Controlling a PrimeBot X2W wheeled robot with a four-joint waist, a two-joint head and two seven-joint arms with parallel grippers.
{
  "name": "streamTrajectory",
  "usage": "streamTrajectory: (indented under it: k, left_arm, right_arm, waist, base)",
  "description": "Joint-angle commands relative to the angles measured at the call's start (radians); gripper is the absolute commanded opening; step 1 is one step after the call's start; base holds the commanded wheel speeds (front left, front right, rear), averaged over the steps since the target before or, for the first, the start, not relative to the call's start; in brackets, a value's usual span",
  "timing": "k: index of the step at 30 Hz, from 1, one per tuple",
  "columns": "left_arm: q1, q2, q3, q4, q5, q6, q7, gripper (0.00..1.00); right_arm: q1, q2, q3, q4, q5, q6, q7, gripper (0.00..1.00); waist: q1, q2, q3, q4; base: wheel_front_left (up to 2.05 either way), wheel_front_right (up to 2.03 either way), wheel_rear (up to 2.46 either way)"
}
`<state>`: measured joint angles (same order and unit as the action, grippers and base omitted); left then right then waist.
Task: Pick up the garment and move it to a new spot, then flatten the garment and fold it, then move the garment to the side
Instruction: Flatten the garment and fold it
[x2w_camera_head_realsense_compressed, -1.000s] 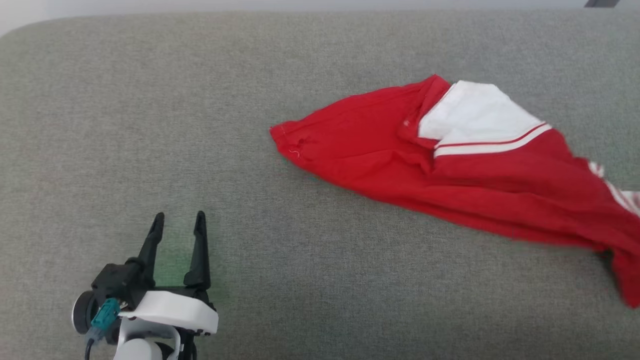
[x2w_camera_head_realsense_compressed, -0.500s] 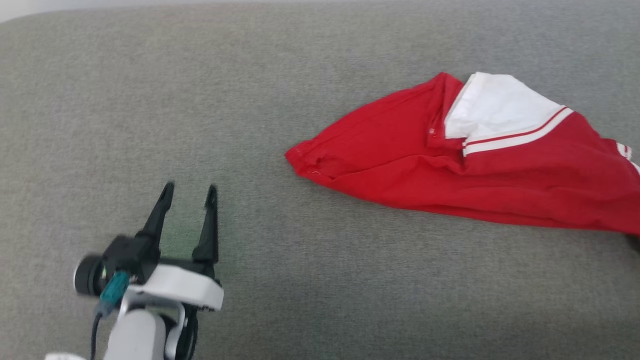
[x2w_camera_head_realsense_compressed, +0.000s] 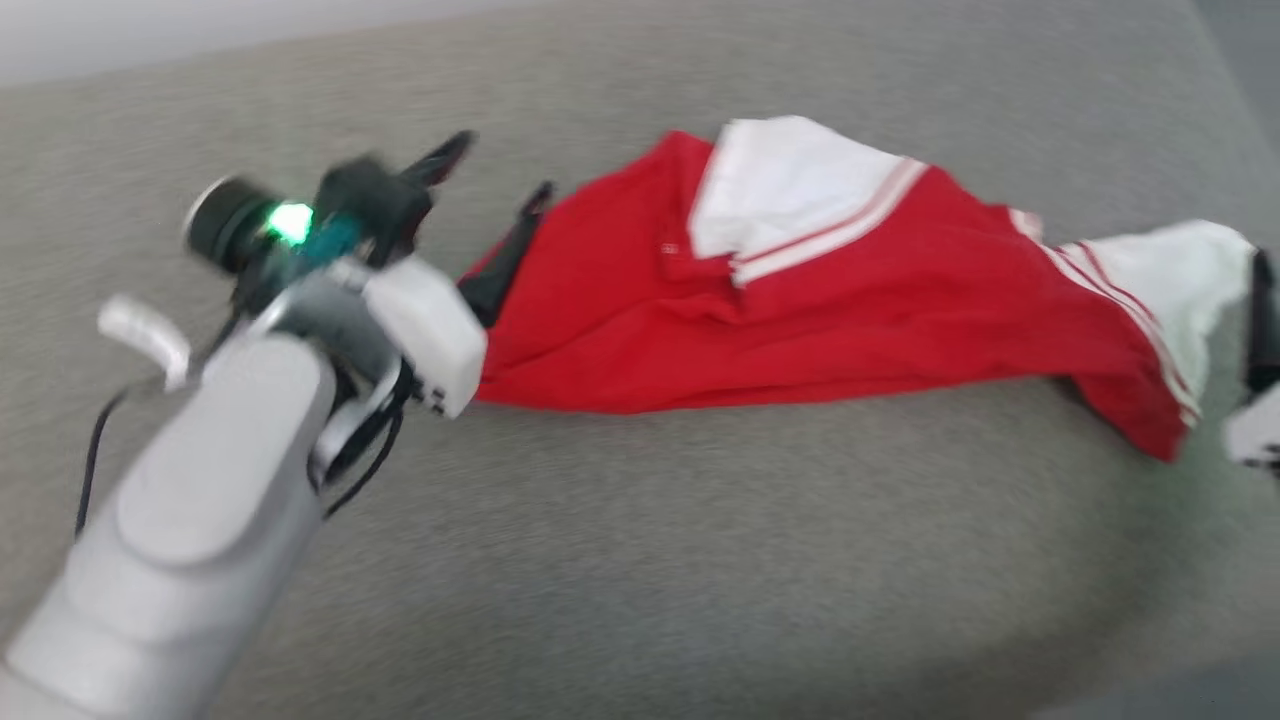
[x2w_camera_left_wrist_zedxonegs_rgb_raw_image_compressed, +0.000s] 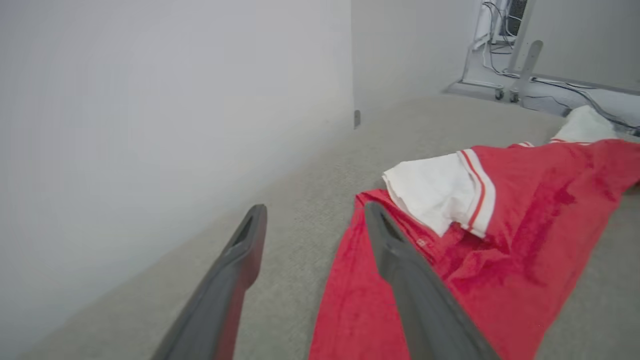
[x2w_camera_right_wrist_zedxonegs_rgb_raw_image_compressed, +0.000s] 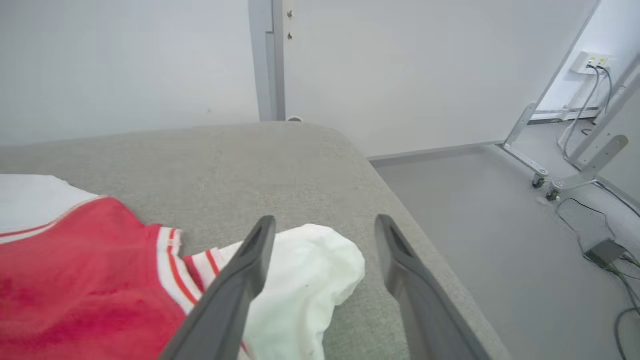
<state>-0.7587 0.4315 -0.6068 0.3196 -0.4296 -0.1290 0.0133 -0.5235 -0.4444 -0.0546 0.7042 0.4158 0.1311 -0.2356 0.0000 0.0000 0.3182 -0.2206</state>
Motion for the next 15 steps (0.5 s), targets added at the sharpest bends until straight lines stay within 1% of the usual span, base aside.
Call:
streamTrajectory:
  k: [1, 3, 6, 9, 12, 15]
  left_arm:
    - [-0.046, 0.005, -0.033, 0.018, -0.068, -0.002, 0.051, 1.00]
    - [-0.134, 0.031, -0.114, 0.039, -0.183, -0.001, 0.161, 1.00]
    - [-0.248, 0.045, -0.193, 0.088, -0.351, 0.000, 0.315, 1.00]
    - [-0.338, 0.047, -0.232, 0.149, -0.490, 0.000, 0.448, 1.00]
    - [-0.409, 0.054, -0.276, 0.212, -0.560, 0.000, 0.556, 1.00]
    - [-0.456, 0.055, -0.305, 0.289, -0.597, 0.000, 0.606, 1.00]
  right_arm:
    - [0.004, 0.024, 0.001, -0.023, 0.008, -0.001, -0.013, 1.00]
    - [0.020, 0.068, 0.001, -0.061, 0.010, -0.001, -0.023, 1.00]
    - [0.044, 0.122, -0.003, -0.105, 0.006, -0.001, -0.029, 1.00]
    - [0.062, 0.158, -0.008, -0.132, -0.006, -0.001, -0.030, 1.00]
    - [0.075, 0.191, -0.013, -0.157, -0.014, -0.001, -0.030, 1.00]
    - [0.076, 0.217, -0.007, -0.175, -0.017, -0.001, -0.030, 1.00]
  waist:
    - [0.0000, 0.0000, 0.047, -0.115]
    - [0.0000, 0.0000, 0.067, -0.166]
    - [0.0000, 0.0000, 0.092, -0.222]
    - [0.0000, 0.0000, 0.115, -0.268]
    - [0.0000, 0.0000, 0.132, -0.304]
    - [0.0000, 0.0000, 0.146, -0.334]
  base:
    - [0.00, 0.00, 0.00]
    - [0.00, 0.00, 0.00]
    - [0.00, 0.00, 0.00]
    - [0.00, 0.00, 0.00]
    - [0.00, 0.00, 0.00]
    - [0.00, 0.00, 0.00]
